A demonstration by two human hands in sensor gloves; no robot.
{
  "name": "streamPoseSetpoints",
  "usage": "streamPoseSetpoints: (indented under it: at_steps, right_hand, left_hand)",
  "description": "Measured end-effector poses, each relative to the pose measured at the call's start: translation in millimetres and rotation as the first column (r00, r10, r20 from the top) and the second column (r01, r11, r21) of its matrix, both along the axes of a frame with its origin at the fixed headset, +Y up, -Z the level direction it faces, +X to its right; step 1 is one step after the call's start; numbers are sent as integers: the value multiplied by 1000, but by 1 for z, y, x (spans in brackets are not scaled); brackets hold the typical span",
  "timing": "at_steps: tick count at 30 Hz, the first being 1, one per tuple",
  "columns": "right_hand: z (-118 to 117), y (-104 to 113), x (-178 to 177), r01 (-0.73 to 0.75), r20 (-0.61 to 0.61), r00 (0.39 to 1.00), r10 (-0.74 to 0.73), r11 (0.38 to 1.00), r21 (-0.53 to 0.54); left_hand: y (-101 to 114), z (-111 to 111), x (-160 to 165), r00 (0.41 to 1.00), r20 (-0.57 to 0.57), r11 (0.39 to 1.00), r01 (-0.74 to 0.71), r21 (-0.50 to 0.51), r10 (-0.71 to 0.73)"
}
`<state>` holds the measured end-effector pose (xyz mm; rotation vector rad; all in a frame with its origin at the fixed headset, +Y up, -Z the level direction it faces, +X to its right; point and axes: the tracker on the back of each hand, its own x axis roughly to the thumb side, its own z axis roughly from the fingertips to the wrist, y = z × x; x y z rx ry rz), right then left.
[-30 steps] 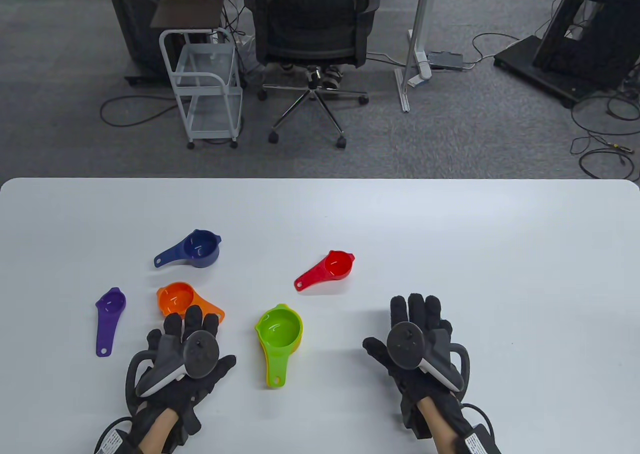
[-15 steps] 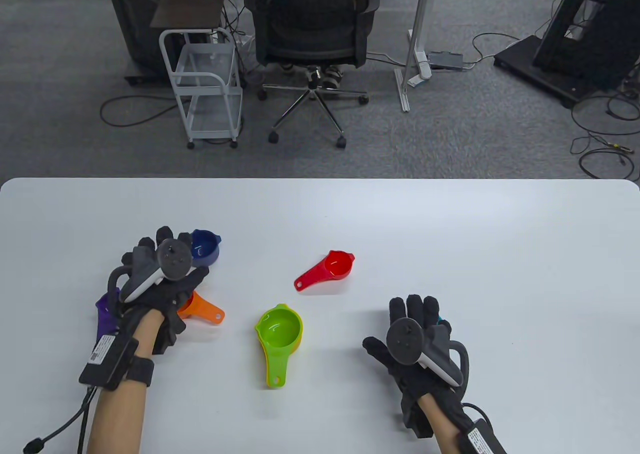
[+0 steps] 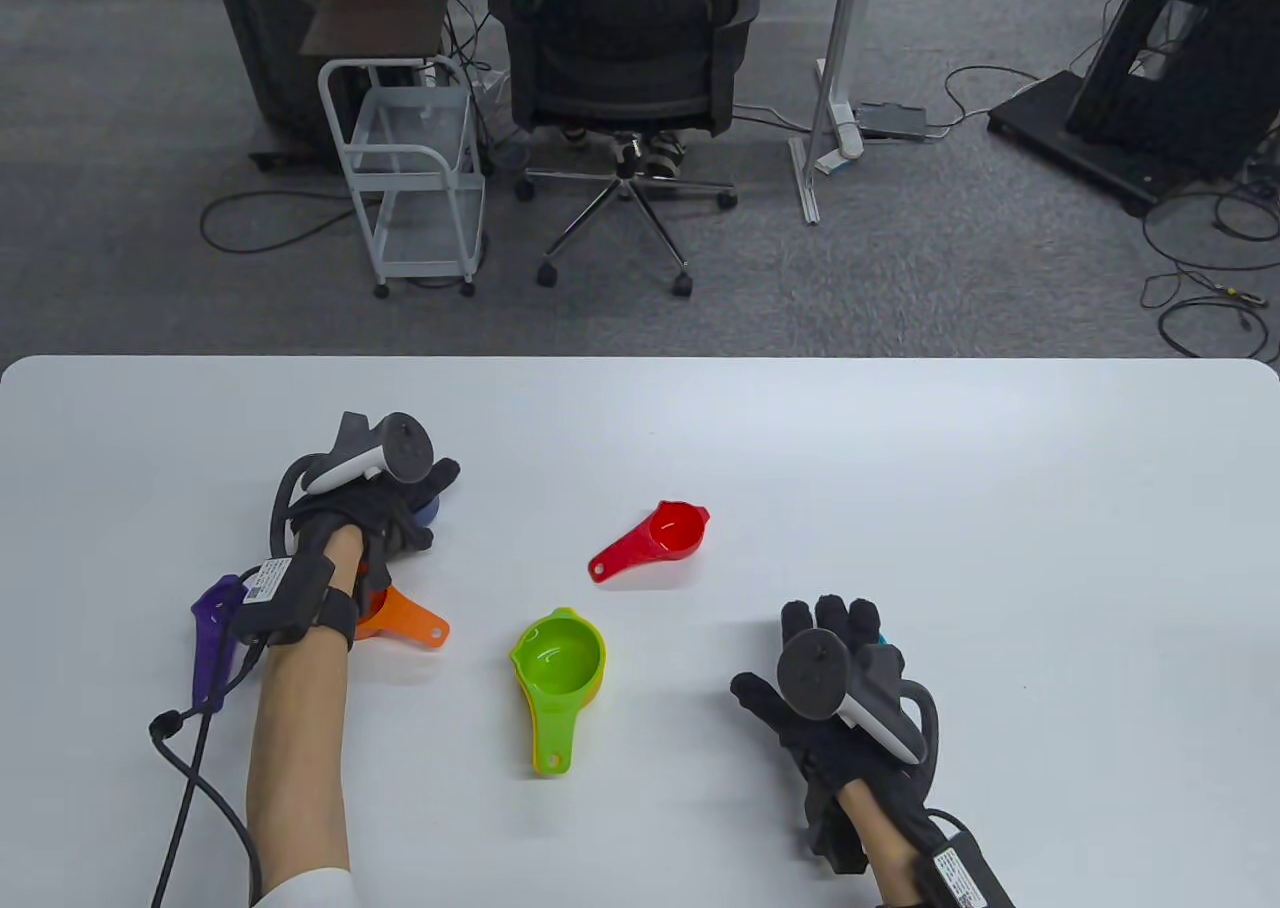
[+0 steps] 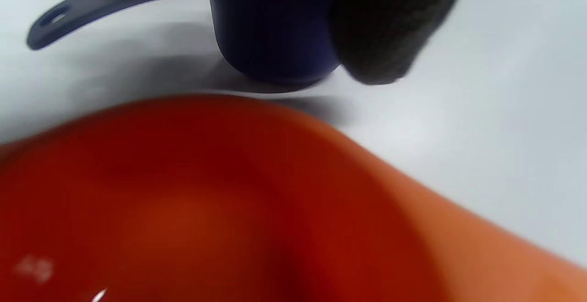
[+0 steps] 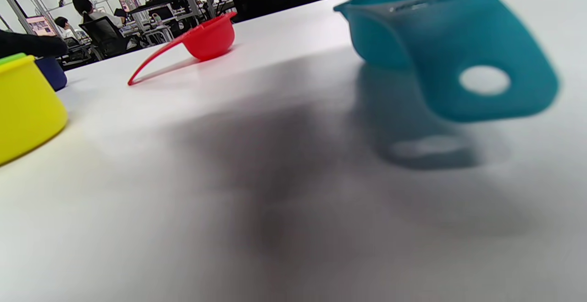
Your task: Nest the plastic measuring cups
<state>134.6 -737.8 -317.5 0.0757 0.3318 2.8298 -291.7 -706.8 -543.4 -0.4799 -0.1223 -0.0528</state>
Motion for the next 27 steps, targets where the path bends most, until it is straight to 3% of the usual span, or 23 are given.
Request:
streamPoseSetpoints:
  at_steps: [5, 9, 14, 17, 24, 27]
  right_hand:
    - [-1, -1, -1, -9, -2, 1000, 9, 1000, -12]
    - [0, 1, -1, -5, -2, 1000, 5, 1000, 8]
    - [3, 5, -4, -17, -18, 1000, 18, 999, 39]
    - [7, 7, -4, -12, -31, 999, 14, 998, 65]
    - [9, 9, -3, -1, -38, 999, 4, 996, 84]
    - [9, 9, 0, 7, -30, 1000, -4, 996, 86]
  left_hand:
    - [5, 1, 9, 994, 10, 990, 103, 99, -105]
    - [21, 12, 13, 998, -1, 963, 61, 263, -63]
    - [61, 45, 36, 987, 116, 872, 42, 488, -112]
    - [84, 71, 54, 976, 202, 817, -48, 575, -85]
    - [100, 128, 92, 941, 322, 769, -130, 626, -103]
    - [97, 148, 104, 947, 320, 781, -186, 597, -19]
